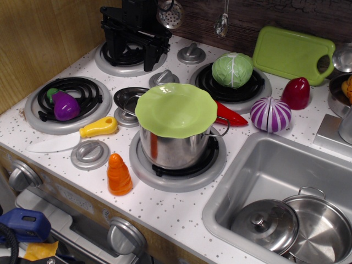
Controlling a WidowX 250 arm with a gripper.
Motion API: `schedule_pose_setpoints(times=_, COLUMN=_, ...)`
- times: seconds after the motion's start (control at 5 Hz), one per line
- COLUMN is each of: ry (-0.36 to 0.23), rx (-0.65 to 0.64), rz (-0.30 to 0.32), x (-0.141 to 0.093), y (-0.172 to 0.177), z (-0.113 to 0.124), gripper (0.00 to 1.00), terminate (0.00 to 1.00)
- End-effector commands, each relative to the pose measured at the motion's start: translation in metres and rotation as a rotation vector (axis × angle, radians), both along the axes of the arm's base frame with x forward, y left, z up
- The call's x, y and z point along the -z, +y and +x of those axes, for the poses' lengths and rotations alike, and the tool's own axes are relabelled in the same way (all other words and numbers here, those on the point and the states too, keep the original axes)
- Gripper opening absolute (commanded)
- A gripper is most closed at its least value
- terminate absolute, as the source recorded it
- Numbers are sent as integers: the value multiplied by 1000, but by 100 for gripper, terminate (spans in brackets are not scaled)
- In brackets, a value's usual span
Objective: Put lid on stove
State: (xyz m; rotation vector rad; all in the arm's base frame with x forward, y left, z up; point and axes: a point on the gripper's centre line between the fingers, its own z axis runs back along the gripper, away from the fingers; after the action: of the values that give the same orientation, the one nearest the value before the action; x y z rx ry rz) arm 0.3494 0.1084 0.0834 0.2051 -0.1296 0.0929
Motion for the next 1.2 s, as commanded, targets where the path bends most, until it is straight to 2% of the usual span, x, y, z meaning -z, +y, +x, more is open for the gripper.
schedule_pose_setpoints(times=0.0, ry=0, rx=0, rz=0, x=0, y=0, z=0, gripper=100, terminate=0)
schedule_pose_setpoints(times=0.4, ry=12, rx=53, rz=-38, x=21, y=1, z=3, gripper=100, terminate=0)
schedule_pose_setpoints(times=1.0, ry=-11, rx=56, rz=-68, x=35, y=-4, z=9, gripper=100, terminate=0)
